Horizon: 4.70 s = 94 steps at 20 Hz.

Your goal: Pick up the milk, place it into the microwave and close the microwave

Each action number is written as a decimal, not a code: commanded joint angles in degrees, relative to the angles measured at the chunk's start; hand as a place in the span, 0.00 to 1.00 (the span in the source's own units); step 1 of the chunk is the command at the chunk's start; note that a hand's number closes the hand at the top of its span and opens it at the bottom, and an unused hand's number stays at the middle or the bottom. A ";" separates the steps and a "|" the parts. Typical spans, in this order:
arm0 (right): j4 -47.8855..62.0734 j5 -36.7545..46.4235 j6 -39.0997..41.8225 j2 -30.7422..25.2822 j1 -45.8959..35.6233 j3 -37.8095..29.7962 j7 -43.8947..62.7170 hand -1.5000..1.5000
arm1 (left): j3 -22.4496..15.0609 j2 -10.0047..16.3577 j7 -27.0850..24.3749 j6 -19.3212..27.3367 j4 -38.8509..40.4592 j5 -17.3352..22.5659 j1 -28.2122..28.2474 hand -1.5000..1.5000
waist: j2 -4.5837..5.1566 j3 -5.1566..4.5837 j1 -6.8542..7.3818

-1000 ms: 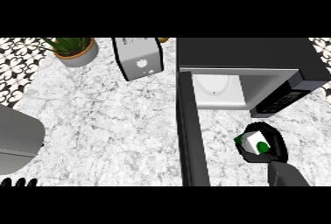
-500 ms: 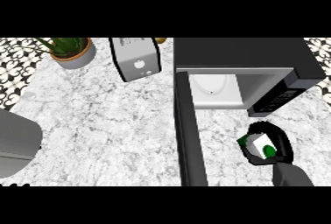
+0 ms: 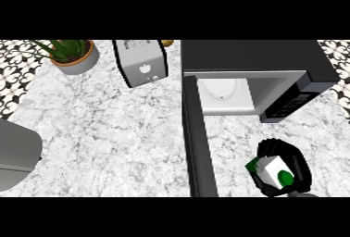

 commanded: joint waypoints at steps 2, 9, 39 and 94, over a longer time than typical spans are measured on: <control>-20.73 -2.01 -3.92 4.80 10.88 4.57 10.42 1.00 | 1.99 1.32 -1.01 -2.74 -0.76 3.05 2.56 0.00 | 0.03 -0.01 0.23; -38.41 -1.10 -13.95 7.89 16.22 12.49 22.67 1.00 | 3.46 0.26 -0.77 -2.51 1.12 2.72 -1.03 0.00 | 0.38 0.10 0.84; 27.08 4.56 -31.21 4.16 -34.24 -4.20 4.16 1.00 | 13.66 1.13 4.50 -8.92 6.74 7.43 -7.91 0.00 | 1.06 0.24 2.45; 60.24 19.77 -66.55 -6.46 -53.24 -6.22 -5.75 0.00 | 17.55 2.92 5.00 -12.77 19.04 7.07 -20.87 0.00 | 3.93 0.57 7.98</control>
